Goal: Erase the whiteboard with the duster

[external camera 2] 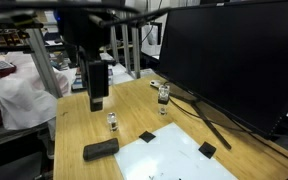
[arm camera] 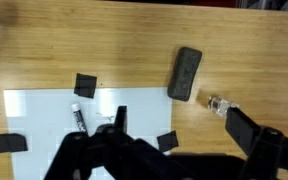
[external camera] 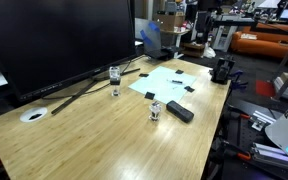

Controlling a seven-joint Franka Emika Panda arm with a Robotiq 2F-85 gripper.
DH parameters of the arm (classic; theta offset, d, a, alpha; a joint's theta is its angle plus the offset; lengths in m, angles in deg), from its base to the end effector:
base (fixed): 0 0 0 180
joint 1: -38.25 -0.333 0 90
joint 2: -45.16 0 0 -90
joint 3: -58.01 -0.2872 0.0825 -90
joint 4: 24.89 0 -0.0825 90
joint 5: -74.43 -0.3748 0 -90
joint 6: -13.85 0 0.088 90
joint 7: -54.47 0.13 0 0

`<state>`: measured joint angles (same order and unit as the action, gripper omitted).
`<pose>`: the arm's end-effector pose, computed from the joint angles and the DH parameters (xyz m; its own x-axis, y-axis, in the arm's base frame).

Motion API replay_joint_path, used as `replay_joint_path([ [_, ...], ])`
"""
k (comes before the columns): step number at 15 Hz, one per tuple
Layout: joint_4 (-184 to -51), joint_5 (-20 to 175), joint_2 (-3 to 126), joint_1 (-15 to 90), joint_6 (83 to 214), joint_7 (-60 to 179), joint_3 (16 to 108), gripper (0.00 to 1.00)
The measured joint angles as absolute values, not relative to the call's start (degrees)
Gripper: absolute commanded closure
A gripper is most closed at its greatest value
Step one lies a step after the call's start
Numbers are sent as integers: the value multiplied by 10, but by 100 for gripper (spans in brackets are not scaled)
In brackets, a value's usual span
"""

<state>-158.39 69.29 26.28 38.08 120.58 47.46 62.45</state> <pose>0.4292 -0.0233 0.4096 0.9916 0.0295 -0.1258 0.0140 -0.9924 -0.1226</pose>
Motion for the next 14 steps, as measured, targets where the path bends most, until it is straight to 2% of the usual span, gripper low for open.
replay_joint_path([
  [14, -1594, 685, 288, 368, 1212, 468, 614, 0],
])
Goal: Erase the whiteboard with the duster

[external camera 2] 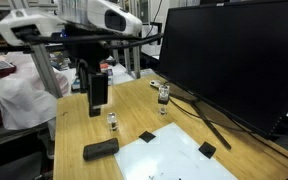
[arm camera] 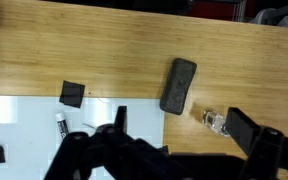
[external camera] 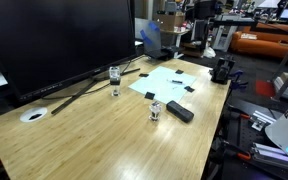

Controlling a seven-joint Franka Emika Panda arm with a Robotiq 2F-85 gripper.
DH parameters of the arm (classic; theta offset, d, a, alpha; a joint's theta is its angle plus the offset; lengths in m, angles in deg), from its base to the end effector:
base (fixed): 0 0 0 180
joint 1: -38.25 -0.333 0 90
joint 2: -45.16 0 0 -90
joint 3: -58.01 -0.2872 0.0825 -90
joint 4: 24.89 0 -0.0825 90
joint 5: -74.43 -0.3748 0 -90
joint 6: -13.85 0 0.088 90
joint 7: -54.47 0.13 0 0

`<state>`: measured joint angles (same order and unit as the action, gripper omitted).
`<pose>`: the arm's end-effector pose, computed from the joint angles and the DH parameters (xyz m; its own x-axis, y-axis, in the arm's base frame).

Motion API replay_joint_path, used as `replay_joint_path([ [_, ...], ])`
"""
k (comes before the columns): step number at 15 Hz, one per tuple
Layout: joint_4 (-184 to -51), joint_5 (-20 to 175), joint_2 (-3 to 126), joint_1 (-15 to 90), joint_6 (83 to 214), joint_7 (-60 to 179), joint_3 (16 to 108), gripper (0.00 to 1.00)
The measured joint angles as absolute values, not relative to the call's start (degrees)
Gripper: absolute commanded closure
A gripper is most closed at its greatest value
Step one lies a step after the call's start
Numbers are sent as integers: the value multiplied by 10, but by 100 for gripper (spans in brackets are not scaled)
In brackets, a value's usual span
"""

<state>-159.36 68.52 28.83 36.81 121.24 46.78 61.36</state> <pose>0.4304 -0.0041 0.3841 0.9821 0.0751 -0.1728 0.0525 -0.9899 -0.1314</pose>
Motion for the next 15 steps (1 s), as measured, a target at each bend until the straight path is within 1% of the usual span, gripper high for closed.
replay_joint_path([
  [8, -1612, 639, 436, 337, 1310, 473, 571, 0],
  [15, -1611, 640, 425, 339, 1309, 473, 571, 0],
])
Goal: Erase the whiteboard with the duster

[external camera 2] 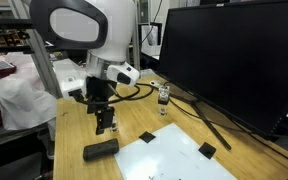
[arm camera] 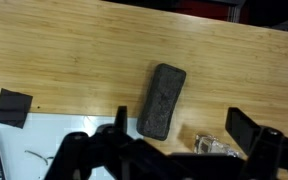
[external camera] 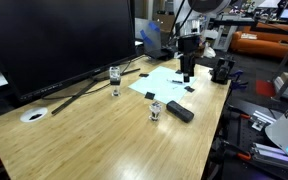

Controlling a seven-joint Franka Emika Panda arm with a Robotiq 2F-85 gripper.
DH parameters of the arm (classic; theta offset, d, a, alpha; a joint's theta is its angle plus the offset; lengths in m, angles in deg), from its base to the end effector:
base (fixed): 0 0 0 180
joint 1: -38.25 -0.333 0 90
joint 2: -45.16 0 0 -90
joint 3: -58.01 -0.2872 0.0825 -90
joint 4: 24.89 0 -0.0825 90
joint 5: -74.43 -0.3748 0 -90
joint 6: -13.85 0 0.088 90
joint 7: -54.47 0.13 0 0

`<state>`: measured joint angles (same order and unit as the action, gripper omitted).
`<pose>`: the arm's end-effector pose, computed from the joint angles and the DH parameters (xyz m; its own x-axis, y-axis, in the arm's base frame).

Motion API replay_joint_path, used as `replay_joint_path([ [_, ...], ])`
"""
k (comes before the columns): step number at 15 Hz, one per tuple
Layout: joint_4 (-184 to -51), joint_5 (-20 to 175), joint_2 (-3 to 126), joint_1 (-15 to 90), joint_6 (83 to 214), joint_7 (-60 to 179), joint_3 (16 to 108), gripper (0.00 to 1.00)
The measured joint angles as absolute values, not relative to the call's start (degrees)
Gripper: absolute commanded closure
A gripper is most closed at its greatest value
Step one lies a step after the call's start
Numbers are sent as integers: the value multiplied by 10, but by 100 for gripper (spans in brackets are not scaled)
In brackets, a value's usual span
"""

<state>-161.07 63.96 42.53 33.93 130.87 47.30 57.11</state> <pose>0.4429 0.0542 0.2765 0.9539 0.1279 -0.2713 0.0845 -0.9825 -0.1662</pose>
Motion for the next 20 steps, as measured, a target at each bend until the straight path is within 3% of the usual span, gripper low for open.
replay_joint_path([
  [10, -1610, 597, 560, 337, 1412, 415, 538, 0],
  [18, -1591, 589, 630, 343, 1415, 389, 529, 0],
  [19, -1588, 590, 631, 343, 1415, 389, 529, 17],
  [20, -1585, 591, 631, 343, 1415, 389, 529, 26],
])
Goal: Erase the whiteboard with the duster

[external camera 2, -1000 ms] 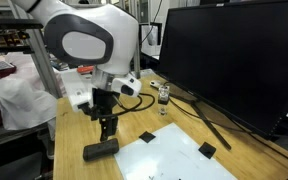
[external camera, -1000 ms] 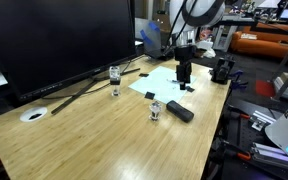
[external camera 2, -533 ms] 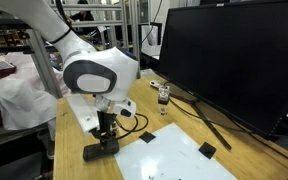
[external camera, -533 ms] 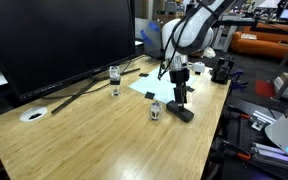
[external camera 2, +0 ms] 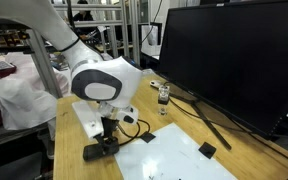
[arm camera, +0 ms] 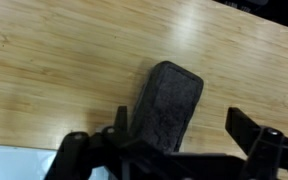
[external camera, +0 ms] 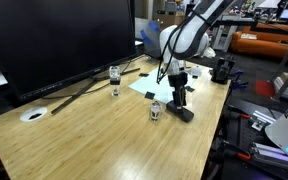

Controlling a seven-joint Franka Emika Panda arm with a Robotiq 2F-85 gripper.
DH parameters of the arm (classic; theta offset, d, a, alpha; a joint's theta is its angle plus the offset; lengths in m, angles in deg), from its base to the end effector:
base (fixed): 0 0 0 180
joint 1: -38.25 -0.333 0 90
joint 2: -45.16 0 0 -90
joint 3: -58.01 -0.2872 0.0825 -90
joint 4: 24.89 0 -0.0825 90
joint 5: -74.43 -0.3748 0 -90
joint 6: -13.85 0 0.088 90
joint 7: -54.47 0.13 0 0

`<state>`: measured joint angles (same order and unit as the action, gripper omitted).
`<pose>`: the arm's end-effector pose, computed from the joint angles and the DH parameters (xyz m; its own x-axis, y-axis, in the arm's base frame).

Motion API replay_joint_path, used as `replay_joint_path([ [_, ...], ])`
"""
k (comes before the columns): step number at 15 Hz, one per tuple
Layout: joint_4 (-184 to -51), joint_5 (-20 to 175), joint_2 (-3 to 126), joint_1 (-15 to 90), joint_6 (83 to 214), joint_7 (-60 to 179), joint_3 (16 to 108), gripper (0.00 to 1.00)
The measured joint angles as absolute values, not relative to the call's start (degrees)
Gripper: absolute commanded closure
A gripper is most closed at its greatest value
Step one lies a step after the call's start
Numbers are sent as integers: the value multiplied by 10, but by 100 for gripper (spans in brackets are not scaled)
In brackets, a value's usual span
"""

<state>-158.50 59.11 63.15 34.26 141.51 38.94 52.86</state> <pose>0.4392 0.0873 0.1375 0.8963 0.2544 -0.3632 0.1650 -0.9516 -0.2593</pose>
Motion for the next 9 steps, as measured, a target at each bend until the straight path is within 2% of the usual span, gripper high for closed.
replay_joint_path([
  [6, -1571, 615, 644, 343, 1415, 409, 529, 69],
  [7, -1568, 620, 646, 343, 1415, 411, 529, 74],
  [9, -1561, 626, 649, 343, 1413, 414, 529, 77],
])
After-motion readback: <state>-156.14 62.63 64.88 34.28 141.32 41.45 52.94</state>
